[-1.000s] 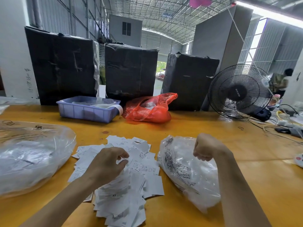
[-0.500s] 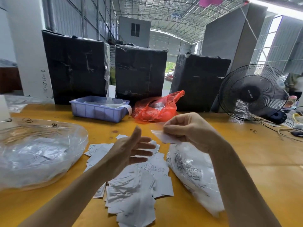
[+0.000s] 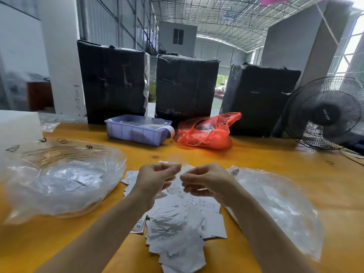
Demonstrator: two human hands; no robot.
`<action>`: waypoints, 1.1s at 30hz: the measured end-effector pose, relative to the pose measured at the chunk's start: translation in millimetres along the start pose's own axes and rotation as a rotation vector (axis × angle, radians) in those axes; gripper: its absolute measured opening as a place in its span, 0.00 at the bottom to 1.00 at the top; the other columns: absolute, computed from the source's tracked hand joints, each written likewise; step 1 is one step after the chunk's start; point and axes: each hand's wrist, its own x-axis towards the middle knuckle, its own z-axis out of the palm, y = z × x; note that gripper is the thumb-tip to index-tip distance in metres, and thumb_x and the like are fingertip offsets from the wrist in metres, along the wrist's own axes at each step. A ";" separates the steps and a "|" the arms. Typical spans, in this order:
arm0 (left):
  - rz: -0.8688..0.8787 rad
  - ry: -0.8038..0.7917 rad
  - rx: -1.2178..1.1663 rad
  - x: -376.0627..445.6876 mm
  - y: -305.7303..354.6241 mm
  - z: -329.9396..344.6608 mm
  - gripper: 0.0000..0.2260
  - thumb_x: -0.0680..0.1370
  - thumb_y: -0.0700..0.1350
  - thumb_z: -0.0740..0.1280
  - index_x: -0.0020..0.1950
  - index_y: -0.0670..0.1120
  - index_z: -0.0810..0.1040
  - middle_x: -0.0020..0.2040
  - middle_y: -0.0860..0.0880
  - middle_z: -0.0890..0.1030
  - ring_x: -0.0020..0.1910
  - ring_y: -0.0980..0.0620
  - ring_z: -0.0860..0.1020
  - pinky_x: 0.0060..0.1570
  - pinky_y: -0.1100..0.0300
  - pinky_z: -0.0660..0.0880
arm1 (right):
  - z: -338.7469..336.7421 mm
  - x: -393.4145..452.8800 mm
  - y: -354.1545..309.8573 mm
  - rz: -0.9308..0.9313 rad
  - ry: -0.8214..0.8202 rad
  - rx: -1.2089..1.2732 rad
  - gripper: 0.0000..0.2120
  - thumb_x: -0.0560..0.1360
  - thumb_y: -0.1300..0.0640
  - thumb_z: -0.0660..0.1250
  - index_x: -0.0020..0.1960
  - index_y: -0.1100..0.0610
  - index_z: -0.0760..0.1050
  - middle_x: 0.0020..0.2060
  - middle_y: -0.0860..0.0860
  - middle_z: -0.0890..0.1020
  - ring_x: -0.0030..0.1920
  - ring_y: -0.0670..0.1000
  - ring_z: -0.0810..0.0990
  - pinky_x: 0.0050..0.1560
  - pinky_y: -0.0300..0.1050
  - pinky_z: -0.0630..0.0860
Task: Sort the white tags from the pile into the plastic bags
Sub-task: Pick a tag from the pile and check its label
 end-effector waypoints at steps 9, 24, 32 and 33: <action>-0.085 -0.144 0.068 2.7 -2.7 -5.7 0.14 0.59 0.49 0.75 0.41 0.45 0.81 0.35 0.49 0.83 0.38 0.54 0.80 0.37 0.62 0.73 | 3.6 7.7 3.4 -0.005 0.127 0.294 0.01 0.74 0.63 0.68 0.44 0.60 0.78 0.33 0.52 0.83 0.35 0.48 0.83 0.40 0.41 0.78; 0.028 -0.252 0.291 7.7 -0.1 -17.4 0.09 0.66 0.38 0.77 0.44 0.41 0.82 0.31 0.51 0.80 0.27 0.60 0.75 0.29 0.69 0.71 | 9.6 13.9 10.8 -0.202 0.159 -0.088 0.13 0.75 0.51 0.68 0.40 0.61 0.78 0.29 0.52 0.81 0.28 0.46 0.78 0.33 0.37 0.75; 0.174 0.168 0.123 26.5 6.8 -40.3 0.09 0.67 0.37 0.76 0.36 0.40 0.77 0.26 0.51 0.77 0.27 0.57 0.73 0.32 0.64 0.70 | 19.8 31.8 45.6 -0.322 0.277 -0.850 0.10 0.77 0.60 0.64 0.56 0.60 0.79 0.53 0.55 0.82 0.54 0.53 0.79 0.54 0.46 0.75; 0.190 0.193 0.114 28.4 7.3 -42.0 0.09 0.67 0.37 0.76 0.35 0.41 0.76 0.24 0.53 0.77 0.25 0.58 0.73 0.31 0.65 0.70 | 26.3 34.7 50.7 -0.349 0.244 -0.881 0.12 0.78 0.58 0.64 0.60 0.58 0.76 0.58 0.54 0.80 0.58 0.53 0.77 0.58 0.45 0.73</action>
